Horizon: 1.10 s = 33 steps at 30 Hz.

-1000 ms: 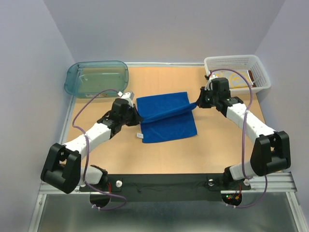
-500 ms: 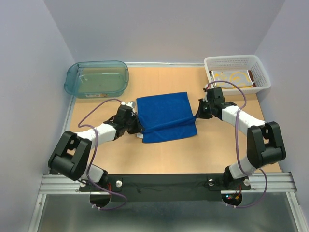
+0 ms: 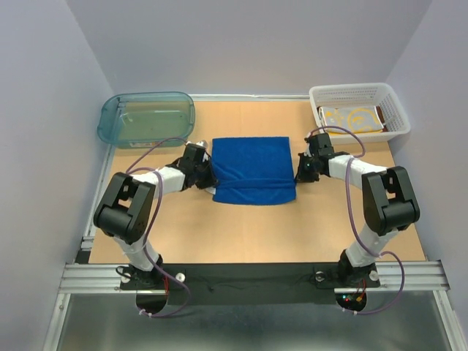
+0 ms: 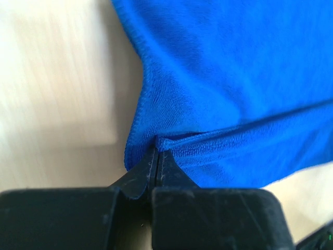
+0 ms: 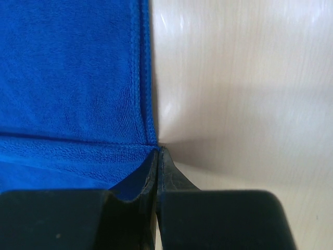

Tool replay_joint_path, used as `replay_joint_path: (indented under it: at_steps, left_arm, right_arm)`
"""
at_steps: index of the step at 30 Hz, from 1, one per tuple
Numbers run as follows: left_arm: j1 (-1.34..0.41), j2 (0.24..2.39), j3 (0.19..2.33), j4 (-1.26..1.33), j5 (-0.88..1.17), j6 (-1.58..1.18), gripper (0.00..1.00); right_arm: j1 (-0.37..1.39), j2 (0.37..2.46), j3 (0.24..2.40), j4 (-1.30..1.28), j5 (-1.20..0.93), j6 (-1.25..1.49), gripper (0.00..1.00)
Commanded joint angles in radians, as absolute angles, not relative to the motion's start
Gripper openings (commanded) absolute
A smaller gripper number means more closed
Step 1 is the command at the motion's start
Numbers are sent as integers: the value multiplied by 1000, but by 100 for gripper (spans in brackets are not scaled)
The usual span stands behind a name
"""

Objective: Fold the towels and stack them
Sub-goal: Fold the towel

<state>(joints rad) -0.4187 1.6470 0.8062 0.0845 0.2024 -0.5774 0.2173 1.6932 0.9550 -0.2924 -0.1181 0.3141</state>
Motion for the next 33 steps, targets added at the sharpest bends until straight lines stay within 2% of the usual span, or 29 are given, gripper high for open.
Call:
replay_joint_path:
  at_steps: [1, 5, 14, 21, 22, 23, 25, 26, 27, 28, 29, 32, 33]
  left_arm:
    - [-348, 1722, 932, -24, 77, -485, 0]
    - [-334, 1756, 1040, -97, 84, -453, 0]
    - [-337, 1557, 910, -91, 103, -445, 0]
    - [-351, 1519, 805, -55, 156, -469, 10]
    - [-359, 1514, 793, -49, 160, -474, 14]
    - [-364, 1508, 767, -40, 161, -485, 23]
    - [-380, 1480, 743, -32, 166, -497, 30]
    - [-385, 1470, 720, -31, 167, -503, 37]
    - [-387, 1438, 707, -32, 176, -512, 43]
    - [-394, 1418, 695, -31, 181, -520, 50]
    - [-399, 1364, 671, -37, 184, -534, 63]
    - [-416, 1228, 638, -76, 176, -554, 79]
    - [-420, 1192, 634, -89, 155, -563, 80]
  right_arm:
    - [196, 1741, 1058, -213, -71, 311, 0]
    - [196, 1750, 1129, -215, -86, 314, 0]
    - [195, 1618, 1071, -216, -144, 275, 1]
    - [195, 1548, 959, -216, -201, 299, 1]
    - [196, 1545, 947, -216, -207, 301, 2]
    - [196, 1540, 931, -216, -224, 304, 4]
    - [196, 1534, 914, -218, -250, 307, 9]
    - [196, 1528, 907, -219, -267, 313, 16]
    - [196, 1513, 888, -224, -299, 314, 19]
    - [196, 1500, 879, -222, -317, 319, 20]
    - [196, 1473, 865, -225, -352, 325, 23]
    - [196, 1422, 867, -255, -435, 330, 35]
    - [198, 1390, 877, -268, -454, 331, 39]
